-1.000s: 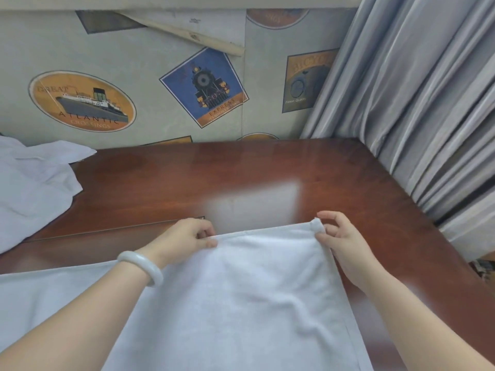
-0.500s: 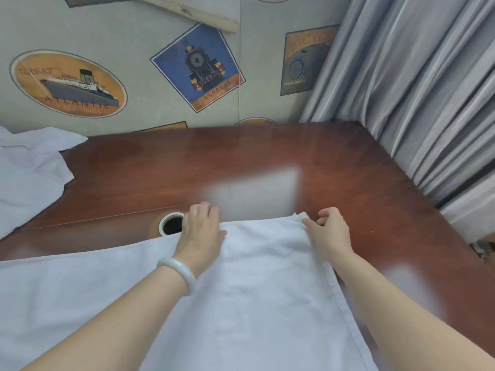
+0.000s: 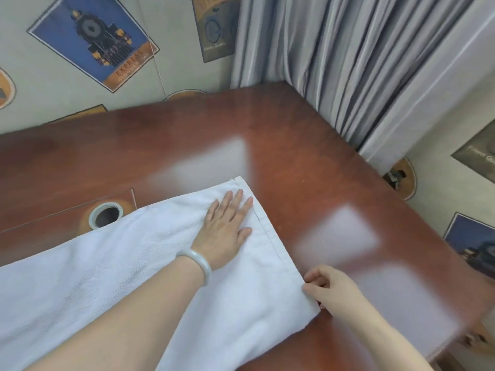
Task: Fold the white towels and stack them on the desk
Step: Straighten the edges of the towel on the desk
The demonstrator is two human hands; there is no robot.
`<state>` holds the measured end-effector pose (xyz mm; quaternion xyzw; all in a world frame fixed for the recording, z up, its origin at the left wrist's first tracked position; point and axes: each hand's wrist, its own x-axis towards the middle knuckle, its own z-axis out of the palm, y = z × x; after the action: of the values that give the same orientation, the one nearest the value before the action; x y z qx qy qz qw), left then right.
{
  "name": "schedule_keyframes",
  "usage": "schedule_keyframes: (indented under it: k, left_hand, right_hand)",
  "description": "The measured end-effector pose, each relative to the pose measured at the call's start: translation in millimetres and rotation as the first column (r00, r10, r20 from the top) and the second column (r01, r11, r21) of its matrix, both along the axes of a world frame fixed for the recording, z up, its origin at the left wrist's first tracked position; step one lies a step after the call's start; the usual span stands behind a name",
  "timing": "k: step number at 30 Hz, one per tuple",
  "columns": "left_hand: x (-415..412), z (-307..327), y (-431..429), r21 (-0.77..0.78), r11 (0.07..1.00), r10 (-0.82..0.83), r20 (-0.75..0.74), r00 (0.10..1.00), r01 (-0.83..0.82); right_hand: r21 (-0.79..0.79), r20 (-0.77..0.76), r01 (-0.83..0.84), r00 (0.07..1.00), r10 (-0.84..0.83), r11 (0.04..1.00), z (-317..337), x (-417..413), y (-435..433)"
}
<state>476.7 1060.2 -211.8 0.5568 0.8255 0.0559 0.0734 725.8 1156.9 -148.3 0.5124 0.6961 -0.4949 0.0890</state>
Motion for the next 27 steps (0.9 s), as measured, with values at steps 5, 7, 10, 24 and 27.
schedule_keyframes:
  k: [5,7,10,24,27]
  left_hand:
    - [6,0,-6,0.083,0.993,0.091,-0.083,0.992,-0.084]
    - [10,2,-8,0.124,0.982,0.157,-0.122,0.980,-0.142]
    - [12,5,-10,0.149,0.973,0.194,-0.116,0.974,-0.176]
    - [8,3,-5,-0.082,0.973,0.207,-0.081,0.975,-0.214]
    - [3,8,-1,-0.124,0.974,0.192,-0.005,0.981,-0.192]
  right_hand:
    - [-0.097,-0.046,0.044,0.998,-0.048,0.994,5,24,-25]
    - [-0.114,-0.097,0.109,0.988,-0.121,0.987,6,26,-28]
    - [-0.123,-0.102,0.123,0.985,-0.136,0.985,5,28,-31]
    - [0.058,0.006,-0.007,1.000,0.007,0.998,0,46,0]
    - [0.046,0.028,-0.053,0.998,0.052,0.998,-10,45,-5]
